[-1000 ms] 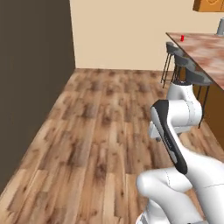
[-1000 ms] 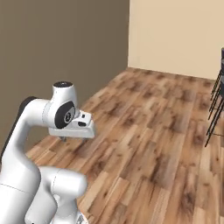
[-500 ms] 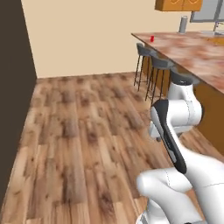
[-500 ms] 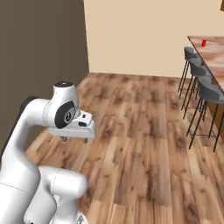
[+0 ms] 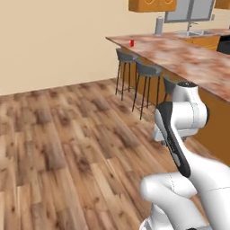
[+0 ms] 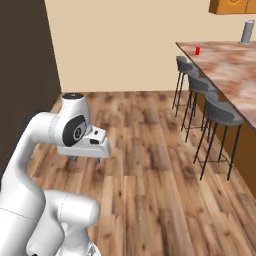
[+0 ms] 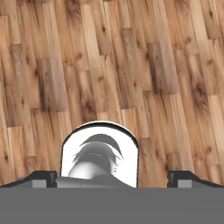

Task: Four empty soda cans are scattered around the kitchen. Gather all the cans and cluster them next to the stove for recycling.

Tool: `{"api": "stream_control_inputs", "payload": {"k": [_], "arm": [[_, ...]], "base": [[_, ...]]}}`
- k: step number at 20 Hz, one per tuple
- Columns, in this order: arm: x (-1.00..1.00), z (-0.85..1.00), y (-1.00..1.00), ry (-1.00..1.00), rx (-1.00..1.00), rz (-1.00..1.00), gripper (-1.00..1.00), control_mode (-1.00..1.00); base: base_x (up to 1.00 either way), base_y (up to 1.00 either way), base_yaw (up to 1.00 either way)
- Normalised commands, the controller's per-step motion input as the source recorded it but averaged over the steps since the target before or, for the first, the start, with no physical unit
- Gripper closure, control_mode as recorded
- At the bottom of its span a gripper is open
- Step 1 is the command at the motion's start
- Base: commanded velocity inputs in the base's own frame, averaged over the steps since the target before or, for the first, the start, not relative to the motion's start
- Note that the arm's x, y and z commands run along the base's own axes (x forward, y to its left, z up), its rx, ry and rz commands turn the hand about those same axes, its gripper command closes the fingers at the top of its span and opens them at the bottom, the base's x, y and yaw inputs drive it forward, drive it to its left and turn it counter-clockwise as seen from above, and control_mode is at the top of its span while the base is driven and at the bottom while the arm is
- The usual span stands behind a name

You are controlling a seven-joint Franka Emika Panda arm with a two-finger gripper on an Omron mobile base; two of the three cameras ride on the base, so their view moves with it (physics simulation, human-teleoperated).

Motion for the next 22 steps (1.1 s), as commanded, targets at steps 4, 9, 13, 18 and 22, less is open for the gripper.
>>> {"api": "stream_control_inputs", "payload": {"k": [4,9,13,18,22], "arm": [[0.00,0.00,0.00,0.00,0.00,0.00,-1.00,1.00],[0.00,0.00,0.00,0.00,0.00,0.00,-1.00,1.00],[0.00,0.00,0.00,0.00,0.00,0.00,-1.00,1.00],[0.00,0.00,0.00,0.00,0.00,0.00,-1.00,1.00],[0.00,0.00,0.00,0.00,0.00,0.00,-1.00,1.00]], "base": [[1.00,0.43,-0.36],[1.00,0.56,-0.36],[1.00,0.79,-0.41],[0.97,0.77,-0.50],[0.76,0.82,-0.59]]}}
